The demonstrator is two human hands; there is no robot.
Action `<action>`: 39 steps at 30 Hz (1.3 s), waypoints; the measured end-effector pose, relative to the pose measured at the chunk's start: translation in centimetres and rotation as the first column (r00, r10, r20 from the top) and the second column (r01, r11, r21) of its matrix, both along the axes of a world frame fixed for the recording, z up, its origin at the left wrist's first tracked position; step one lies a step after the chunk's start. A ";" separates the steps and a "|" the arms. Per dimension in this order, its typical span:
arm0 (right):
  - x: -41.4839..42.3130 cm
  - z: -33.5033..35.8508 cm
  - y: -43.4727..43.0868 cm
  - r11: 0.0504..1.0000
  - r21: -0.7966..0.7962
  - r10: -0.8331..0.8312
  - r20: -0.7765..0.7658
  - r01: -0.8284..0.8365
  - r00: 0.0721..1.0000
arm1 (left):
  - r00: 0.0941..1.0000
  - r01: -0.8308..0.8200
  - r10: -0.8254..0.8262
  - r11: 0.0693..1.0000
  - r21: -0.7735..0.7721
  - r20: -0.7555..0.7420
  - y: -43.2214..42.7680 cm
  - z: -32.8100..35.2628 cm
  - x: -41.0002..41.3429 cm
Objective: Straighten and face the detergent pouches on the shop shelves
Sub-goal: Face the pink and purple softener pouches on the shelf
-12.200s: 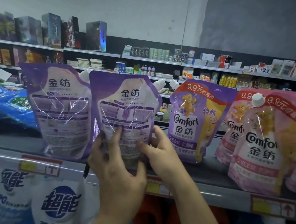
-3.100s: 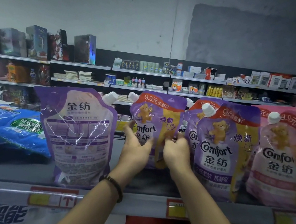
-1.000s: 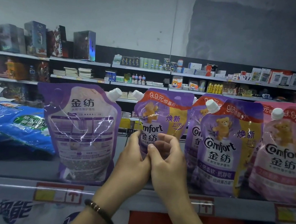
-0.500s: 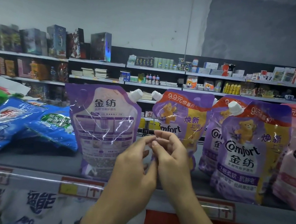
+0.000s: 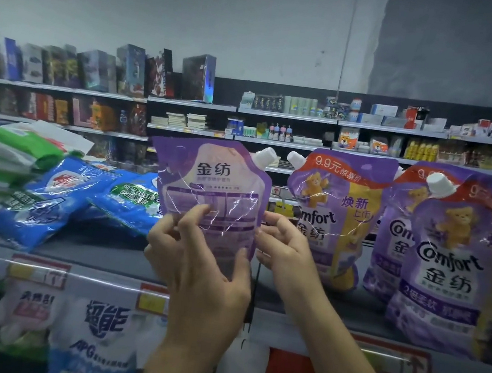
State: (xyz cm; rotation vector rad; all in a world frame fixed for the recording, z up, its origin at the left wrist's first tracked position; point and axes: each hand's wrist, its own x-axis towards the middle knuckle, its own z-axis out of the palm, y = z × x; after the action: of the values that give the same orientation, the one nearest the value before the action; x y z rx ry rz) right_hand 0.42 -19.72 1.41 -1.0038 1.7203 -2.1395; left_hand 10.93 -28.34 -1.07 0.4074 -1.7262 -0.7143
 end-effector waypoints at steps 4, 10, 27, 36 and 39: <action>0.2 0.2 -0.7 0.997 0.003 0.076 0.040 -0.076 0.996 | 0.985 -0.074 0.074 0.997 -0.005 0.153 0.5 -1.1 -0.4; 0.4 -0.1 -1.2 0.992 0.018 0.120 0.117 -0.122 0.986 | 0.980 -0.037 0.030 0.999 0.033 0.197 1.3 -1.7 -1.2; 0.8 -0.8 -1.4 0.973 0.179 -0.109 -0.192 0.144 0.975 | 0.895 0.308 -0.369 0.918 0.251 0.252 -2.6 0.6 -1.8; 3.3 -0.7 -1.0 0.934 0.249 -0.169 -0.329 0.258 0.929 | 0.858 0.402 -0.473 0.861 0.312 0.200 -4.6 1.4 -1.9; 2.8 -0.5 -0.7 0.930 0.257 -0.164 -0.350 0.263 0.922 | 0.884 0.347 -0.428 0.870 0.350 0.190 -6.1 0.5 -2.8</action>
State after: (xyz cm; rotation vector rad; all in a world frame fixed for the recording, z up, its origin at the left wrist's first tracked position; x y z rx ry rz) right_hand 3.20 -20.39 0.90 -1.1714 2.3277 -1.8205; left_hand 8.10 -34.46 -0.61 0.3781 -1.9795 -1.2858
